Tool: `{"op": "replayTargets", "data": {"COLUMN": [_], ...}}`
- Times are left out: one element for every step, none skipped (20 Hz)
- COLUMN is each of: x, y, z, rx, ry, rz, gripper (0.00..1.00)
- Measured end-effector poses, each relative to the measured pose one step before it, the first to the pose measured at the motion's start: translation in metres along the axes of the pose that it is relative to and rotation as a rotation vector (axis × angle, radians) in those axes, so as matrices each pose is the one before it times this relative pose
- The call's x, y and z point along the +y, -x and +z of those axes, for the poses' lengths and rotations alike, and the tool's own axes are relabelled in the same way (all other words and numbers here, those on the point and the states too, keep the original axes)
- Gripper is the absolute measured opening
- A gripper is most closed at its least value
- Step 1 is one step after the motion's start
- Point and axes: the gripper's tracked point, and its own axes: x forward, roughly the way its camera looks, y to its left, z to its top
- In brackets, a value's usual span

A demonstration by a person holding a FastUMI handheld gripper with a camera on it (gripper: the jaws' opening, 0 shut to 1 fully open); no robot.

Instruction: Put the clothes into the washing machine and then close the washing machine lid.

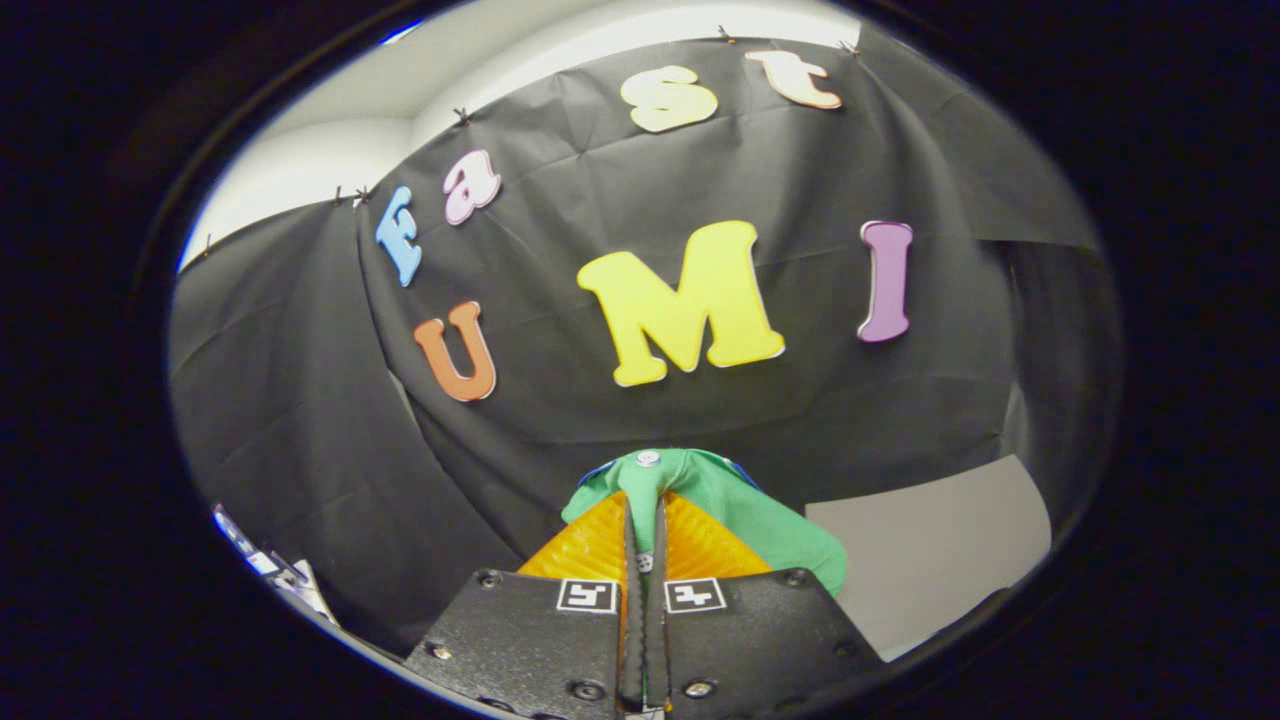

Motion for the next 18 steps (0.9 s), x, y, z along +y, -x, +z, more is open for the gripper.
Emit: {"op": "replayTargets", "data": {"x": [0.00853,0.00830,0.00733,0.00672,0.00687,0.00388,0.00314,-0.00005,-0.00025,0.00063,0.00098,0.00038,-0.00166,-0.00083,-0.00039,0.00219,0.00058,-0.00093], "y": [-0.00809,-0.00897,-0.00889,-0.00854,-0.01006,-0.01206,-0.01075,-0.01185,-0.01174,-0.01267,-0.01300,-0.01181,-0.01228,-0.01250,-0.01232,-0.01403,-0.01396,-0.01362], "z": [-0.00643,-0.00634,-0.00692,-0.00650,-0.00616,-0.00902,-0.00744,-0.01023,-0.00876,-0.01007,-0.00960,-0.01066,-0.00843,-0.00878,-0.00983,-0.00877,-0.00860,-0.00917], "rx": [0.01102,0.01214,0.01563,0.01337,0.01825,0.01563,0.01645,0.01693,0.01621,0.01770,0.01990,0.02311,0.02138,0.02191,0.02421,0.02027,0.02278,0.02347], "ry": [0.00913,0.00856,0.00835,0.00322,0.00296,0.00133,0.00544,0.00905,0.00776,0.00209,-0.00186,-0.00369,-0.00062,0.00139,0.00304,0.00217,0.00217,0.00049], "rz": [0.00880,0.00804,0.01006,0.00847,0.00943,0.00724,0.00405,-0.00338,-0.00338,-0.00172,0.00227,-0.00072,-0.00583,-0.00259,0.00011,-0.00123,-0.00255,-0.00158], "gripper": [0.04,0.04,0.05,0.05,0.05,0.04,0.04,0.05,0.05,0.04,0.04,0.04,0.05,0.05,0.05,0.04,0.04,0.04]}}
